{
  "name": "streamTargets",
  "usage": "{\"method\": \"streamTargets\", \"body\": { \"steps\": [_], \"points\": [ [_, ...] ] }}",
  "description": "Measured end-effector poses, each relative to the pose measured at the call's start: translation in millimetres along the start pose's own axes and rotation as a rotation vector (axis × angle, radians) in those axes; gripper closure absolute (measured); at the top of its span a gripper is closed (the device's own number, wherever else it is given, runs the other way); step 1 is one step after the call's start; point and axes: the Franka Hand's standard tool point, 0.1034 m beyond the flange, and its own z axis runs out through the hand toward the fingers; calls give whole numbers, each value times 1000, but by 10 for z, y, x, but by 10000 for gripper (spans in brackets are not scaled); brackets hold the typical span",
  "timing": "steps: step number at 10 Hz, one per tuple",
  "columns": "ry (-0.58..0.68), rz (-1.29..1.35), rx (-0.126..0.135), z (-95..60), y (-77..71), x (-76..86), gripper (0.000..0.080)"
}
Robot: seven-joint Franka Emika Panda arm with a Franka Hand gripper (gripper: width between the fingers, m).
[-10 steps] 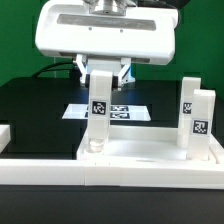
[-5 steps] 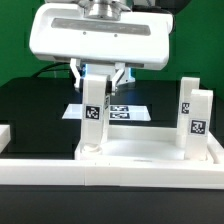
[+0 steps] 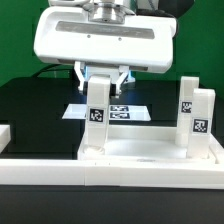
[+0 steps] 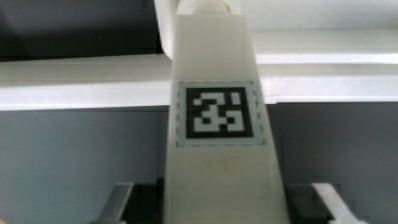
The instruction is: Assemble desk
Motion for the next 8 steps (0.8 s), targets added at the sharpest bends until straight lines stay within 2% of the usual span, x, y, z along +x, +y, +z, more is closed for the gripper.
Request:
{"method": "streamTargets", "body": {
  "steps": [5,8],
  "points": [
    [0,-1,-1,1,5,-3,511],
    [57,-9,-27,51,109,-29,511]
  ]
}}
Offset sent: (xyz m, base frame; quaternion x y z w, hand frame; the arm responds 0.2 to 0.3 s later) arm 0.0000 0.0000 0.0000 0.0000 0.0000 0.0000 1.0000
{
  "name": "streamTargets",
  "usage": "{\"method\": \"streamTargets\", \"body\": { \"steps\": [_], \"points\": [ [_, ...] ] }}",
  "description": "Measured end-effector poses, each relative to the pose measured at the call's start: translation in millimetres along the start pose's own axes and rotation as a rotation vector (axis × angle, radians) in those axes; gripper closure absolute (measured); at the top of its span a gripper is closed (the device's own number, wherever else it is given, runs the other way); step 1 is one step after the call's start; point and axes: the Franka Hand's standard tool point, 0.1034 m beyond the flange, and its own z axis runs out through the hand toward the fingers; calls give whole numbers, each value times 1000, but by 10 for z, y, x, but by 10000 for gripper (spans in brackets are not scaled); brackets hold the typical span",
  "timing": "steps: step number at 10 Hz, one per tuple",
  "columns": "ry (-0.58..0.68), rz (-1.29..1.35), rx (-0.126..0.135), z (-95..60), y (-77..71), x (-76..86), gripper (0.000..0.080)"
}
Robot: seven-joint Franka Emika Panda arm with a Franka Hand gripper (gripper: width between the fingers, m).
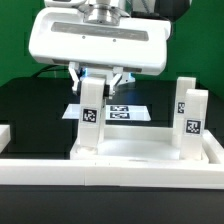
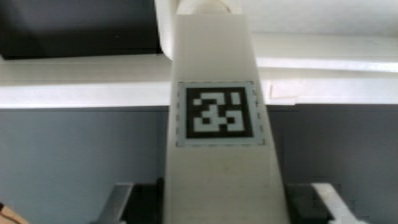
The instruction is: Assemble desk
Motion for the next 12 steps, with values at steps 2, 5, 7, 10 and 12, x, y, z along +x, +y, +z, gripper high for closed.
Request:
{"method": "streamTargets", "body": {
  "steps": [2,5,7,10,12],
  "points": [
    [21,-1,-2,9,15,15,511],
    [20,0,-3,11,20,14,404],
    [20,0,-3,11,21,13,186],
    [19,0,-3,11,21,13,151],
    [19,0,-3,11,21,13,150]
  ]
}}
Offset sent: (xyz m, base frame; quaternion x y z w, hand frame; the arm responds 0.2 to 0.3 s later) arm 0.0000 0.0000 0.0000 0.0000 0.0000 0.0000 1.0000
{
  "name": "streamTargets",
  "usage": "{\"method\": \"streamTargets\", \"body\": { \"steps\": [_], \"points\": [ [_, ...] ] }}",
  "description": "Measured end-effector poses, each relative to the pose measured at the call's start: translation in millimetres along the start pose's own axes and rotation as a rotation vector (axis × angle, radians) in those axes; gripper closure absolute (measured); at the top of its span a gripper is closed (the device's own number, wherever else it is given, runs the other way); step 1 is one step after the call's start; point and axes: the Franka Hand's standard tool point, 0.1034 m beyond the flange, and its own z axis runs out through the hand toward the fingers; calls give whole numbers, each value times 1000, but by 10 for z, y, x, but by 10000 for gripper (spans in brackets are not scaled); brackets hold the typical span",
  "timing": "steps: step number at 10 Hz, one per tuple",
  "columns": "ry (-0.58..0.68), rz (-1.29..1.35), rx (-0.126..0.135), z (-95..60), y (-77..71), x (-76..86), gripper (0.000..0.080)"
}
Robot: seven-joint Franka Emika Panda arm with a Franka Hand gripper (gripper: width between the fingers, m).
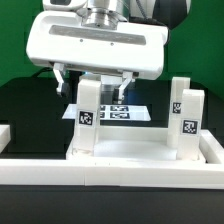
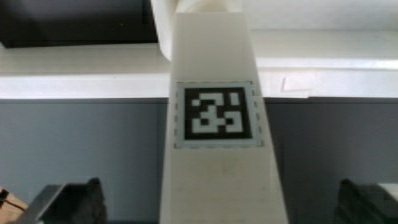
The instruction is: Assemble desk
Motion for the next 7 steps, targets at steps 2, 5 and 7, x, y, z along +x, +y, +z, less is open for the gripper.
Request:
{"method": "streamTargets", "body": {
  "steps": [2,5,7],
  "points": [
    [-54,-10,25,-110,98,88,150],
    [-128,14,80,-311,124,285,150],
    [-249,38,122,-317,40,243,150]
  ]
}}
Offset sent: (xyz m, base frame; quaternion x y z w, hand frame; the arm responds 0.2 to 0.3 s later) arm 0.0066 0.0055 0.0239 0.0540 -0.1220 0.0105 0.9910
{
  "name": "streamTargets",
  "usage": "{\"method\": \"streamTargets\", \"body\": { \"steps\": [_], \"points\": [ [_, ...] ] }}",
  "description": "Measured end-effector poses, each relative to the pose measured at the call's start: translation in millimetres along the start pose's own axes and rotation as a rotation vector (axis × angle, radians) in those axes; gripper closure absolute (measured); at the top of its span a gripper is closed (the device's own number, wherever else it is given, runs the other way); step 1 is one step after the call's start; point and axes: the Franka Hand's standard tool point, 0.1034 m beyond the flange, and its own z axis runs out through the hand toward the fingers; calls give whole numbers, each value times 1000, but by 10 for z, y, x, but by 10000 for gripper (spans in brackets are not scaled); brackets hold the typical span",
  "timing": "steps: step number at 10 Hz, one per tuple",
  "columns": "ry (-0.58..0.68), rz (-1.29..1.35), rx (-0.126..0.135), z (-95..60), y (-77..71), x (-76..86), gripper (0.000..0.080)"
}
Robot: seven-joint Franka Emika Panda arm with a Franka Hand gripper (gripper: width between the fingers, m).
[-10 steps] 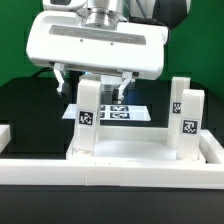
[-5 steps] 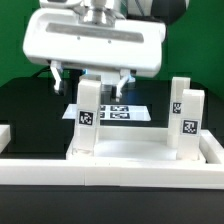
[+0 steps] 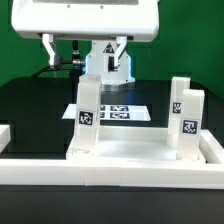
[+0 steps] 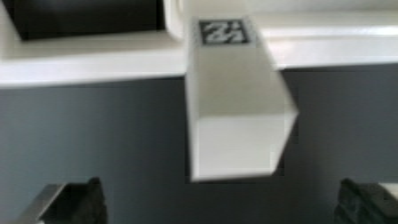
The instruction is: Assemble desk
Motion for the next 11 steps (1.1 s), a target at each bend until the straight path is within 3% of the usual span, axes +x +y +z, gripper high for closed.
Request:
{"method": "streamTargets", "body": {
  "steps": [1,4,6,9,10,11],
  "points": [
    [-79,4,21,7,-47,20,150],
    [-246,11,51,161,-100,-29,150],
    [-231,11,35,307,-34,-30,150],
    [-234,16,26,389,31,-63,150],
    [-234,17,27,389,27,-63,282],
    [-234,30,25,390,27,-63,282]
  ]
}}
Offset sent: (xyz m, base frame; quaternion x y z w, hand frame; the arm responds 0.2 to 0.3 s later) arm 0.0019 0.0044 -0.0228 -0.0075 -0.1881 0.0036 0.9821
